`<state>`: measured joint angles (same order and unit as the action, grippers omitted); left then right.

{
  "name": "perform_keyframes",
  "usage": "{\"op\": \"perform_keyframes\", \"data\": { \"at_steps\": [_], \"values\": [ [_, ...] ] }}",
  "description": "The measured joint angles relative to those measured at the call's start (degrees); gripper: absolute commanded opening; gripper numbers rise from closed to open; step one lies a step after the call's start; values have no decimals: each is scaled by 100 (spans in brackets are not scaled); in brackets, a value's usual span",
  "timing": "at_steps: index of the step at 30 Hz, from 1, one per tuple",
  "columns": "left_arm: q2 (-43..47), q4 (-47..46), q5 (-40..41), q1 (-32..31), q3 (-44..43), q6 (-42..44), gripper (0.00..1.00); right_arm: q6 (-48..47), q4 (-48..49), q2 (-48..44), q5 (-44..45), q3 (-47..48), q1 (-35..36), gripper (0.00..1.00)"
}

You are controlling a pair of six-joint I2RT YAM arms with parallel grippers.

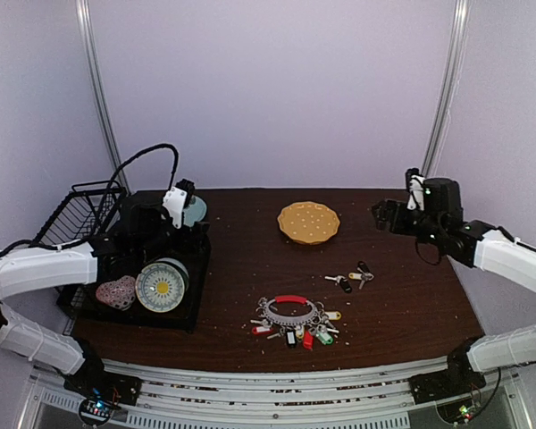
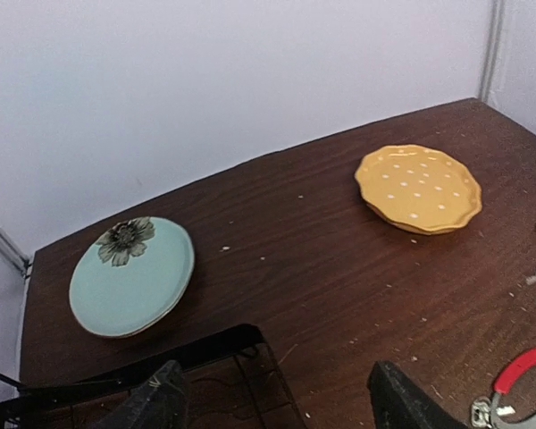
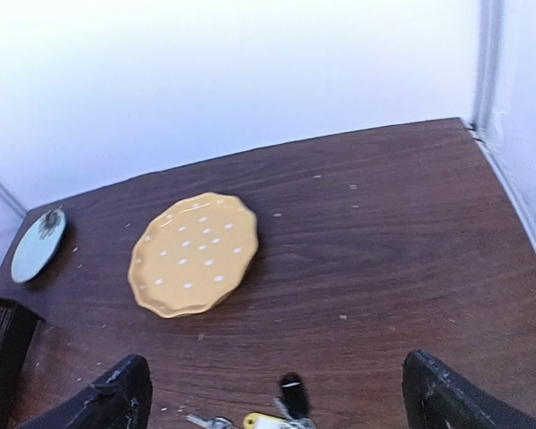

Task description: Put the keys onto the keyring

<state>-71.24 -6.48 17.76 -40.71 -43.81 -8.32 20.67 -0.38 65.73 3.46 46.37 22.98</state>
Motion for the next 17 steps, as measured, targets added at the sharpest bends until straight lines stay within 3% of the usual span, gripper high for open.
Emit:
{"op": "perform_keyframes", "data": {
  "at_steps": [4,7,13,17],
  "values": [
    [-678,-407,7,590,-225,-210,72,212,581,-1064,87,-1283,-1261,100],
    [-1117,-610,85,960,-466,-247,72,415,977,-1370,435,-1919,-1886,100],
    [-1126,-1222,557,1700,-146,-240,74,656,1561,-1322,1239,-2542,-2024,100],
    [-1014,-1670,828,1845,369,0,74,654,1873,-1106,1519,-2577,-2024,100]
  ]
}}
